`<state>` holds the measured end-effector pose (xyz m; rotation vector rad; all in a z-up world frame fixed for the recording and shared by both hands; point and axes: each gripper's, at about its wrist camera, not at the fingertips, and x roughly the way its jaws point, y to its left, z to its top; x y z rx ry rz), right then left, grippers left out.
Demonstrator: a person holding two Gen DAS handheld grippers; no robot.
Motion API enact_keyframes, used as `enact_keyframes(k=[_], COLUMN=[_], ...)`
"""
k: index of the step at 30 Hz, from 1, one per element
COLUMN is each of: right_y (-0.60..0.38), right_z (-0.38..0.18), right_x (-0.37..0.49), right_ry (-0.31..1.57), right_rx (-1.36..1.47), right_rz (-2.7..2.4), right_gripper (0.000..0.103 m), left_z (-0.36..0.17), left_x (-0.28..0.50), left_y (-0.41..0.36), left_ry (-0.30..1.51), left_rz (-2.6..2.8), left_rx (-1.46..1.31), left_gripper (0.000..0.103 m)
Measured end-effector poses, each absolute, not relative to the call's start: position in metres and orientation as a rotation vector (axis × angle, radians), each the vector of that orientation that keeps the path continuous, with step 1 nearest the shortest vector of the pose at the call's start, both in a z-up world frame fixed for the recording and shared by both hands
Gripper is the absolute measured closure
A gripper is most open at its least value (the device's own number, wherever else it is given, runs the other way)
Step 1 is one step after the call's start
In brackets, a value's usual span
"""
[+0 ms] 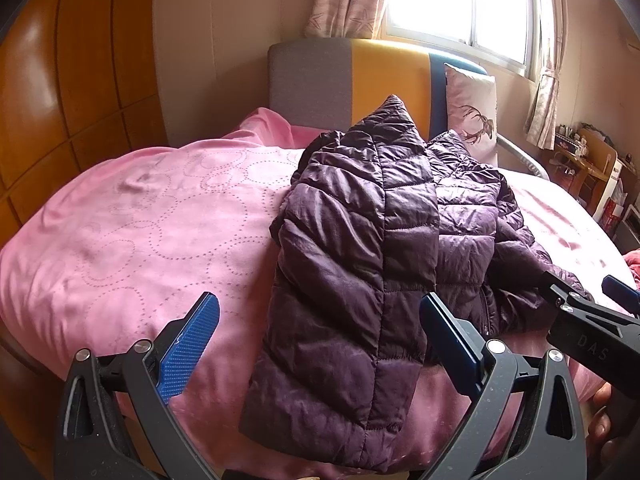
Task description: Fold large clothes
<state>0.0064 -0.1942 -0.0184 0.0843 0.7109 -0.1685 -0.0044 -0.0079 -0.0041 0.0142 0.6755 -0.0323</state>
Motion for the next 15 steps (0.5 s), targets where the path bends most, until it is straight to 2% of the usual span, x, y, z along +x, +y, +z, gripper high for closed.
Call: enact_keyframes(k=[15], right_y=[-0.1956], right_z=[-0.0200], right_x=[0.0060], right_ry=[0.719], right_rx=[0.086], right_rz=[-0.167], right_gripper=[0.002], left_z=[-0.0069], left_x=[-0.0032], left_y=[-0.0093], left_ry=[0.690], left_rz=[-0.037], left_rx=[0.007], left_gripper=[0.004])
